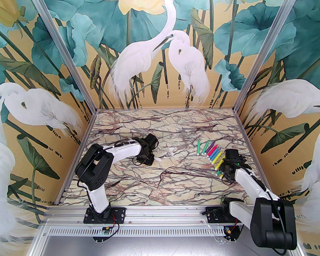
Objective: Open the pen caps
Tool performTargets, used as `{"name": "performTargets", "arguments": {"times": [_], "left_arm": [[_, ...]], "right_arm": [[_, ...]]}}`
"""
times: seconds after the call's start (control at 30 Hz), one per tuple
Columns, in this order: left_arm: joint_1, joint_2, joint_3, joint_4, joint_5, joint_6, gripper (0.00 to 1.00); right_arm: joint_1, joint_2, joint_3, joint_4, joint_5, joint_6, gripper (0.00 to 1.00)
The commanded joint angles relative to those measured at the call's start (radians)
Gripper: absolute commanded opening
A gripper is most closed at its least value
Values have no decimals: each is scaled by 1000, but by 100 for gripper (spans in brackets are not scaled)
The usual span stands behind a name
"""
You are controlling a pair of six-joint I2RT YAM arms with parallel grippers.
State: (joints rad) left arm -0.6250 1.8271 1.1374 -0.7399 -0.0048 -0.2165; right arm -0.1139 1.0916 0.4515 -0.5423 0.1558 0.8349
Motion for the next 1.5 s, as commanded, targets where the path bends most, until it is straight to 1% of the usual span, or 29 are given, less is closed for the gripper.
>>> {"name": "performTargets", "arguments": {"times": [0.0, 0.2, 0.3, 0.43, 0.63, 0.73, 0.87, 0.93, 1.0, 1.03, 1.17, 1.2, 1.23, 1.3, 1.4, 1.47], "left_arm": [[-3, -15, 9, 3, -16, 0, 25], [-4, -21, 28, -25, -21, 2, 29], [-3, -42, 38, -38, -21, 6, 34], [-3, -137, 16, -5, -8, 8, 51], [10, -309, -1, 75, -21, 22, 67], [58, -385, -22, 125, -24, 23, 74], [190, -495, -102, 229, -16, 26, 80], [239, -560, -168, 297, -87, 45, 87], [281, -628, -251, 402, -163, 83, 97], [309, -663, -306, 462, -187, 95, 99], [433, -755, -476, 689, -238, 98, 100], [457, -762, -515, 750, -244, 104, 100], [483, -761, -553, 816, -244, 112, 100], [524, -736, -599, 902, -241, 132, 100], [556, -660, -683, 1098, -230, 183, 100], [575, -591, -730, 1241, -220, 193, 100]], "right_arm": [[-6, -44, -8, 4, -6, -10, 35], [-5, -86, 25, -44, -5, -47, 39], [-3, -101, 64, -72, -6, -87, 41], [5, -128, 125, -84, -31, -165, 47], [61, -121, 222, -20, -37, -301, 63], [105, -91, 266, 45, -35, -372, 69], [138, -41, 271, 202, -32, -476, 75], [140, -22, 248, 307, -19, -528, 76], [140, -4, 216, 413, -1, -582, 77], [140, 7, 200, 470, 16, -607, 78], [137, 71, 122, 720, 60, -697, 81], [136, 91, 99, 787, 61, -710, 81], [133, 113, 73, 866, 57, -726, 85], [128, 161, 32, 995, 50, -739, 88], [122, 241, 6, 1106, 47, -747, 88], [118, 292, -17, 1187, 53, -747, 89]]}}
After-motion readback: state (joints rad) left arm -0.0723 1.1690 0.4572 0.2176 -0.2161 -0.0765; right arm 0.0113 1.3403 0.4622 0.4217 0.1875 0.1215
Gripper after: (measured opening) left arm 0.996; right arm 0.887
